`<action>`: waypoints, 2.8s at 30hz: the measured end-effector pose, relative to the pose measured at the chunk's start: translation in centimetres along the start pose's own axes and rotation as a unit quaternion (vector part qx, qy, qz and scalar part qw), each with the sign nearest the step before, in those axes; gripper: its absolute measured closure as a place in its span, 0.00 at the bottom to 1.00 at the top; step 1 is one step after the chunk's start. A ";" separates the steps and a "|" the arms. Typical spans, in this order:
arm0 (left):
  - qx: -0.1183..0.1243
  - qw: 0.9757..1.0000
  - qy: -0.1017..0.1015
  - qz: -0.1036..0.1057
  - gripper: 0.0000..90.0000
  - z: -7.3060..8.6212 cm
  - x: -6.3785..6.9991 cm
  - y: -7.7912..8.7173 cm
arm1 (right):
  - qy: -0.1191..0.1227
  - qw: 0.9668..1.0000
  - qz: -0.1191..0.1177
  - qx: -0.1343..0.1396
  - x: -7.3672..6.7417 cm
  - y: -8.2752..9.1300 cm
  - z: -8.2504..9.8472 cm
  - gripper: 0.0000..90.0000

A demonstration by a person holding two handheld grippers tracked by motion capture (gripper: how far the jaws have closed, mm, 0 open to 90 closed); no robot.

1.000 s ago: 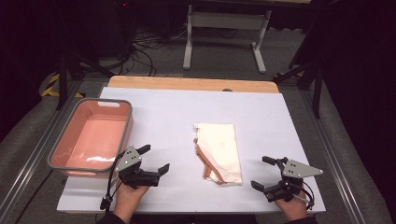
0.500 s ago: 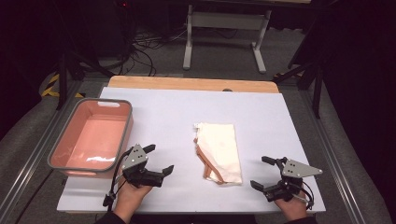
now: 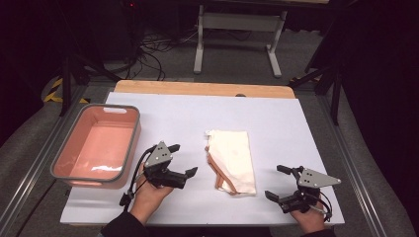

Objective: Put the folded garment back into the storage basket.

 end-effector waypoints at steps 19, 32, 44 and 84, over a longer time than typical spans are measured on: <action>-0.030 0.999 -0.027 0.027 0.07 -4.1 0.3 -2.9 | 0.000 1.000 -0.002 -0.001 0.1 -0.1 0.0 0.03; -0.043 0.999 -0.023 0.025 0.08 -5.5 -0.4 -4.7 | 0.001 1.000 -0.005 -0.001 0.1 -0.1 0.0 0.03; -0.056 0.998 -0.006 0.027 0.09 -6.2 -1.1 -6.6 | 0.002 1.000 -0.007 -0.004 0.1 -0.2 0.0 0.03; -0.175 0.983 0.040 -0.021 0.12 -6.7 -3.6 -13.2 | 0.002 1.000 -0.012 -0.003 0.2 -0.2 0.0 0.03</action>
Point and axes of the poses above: each handheld gripper's, and its own axes: y roughly backward along the jaws, z roughly out of its underside, x roughly to its right, the point moved 3 cm from there along -y, roughly forward along the jaws, and after that the axes turned 14 degrees about -x, right-handed, at the moved point
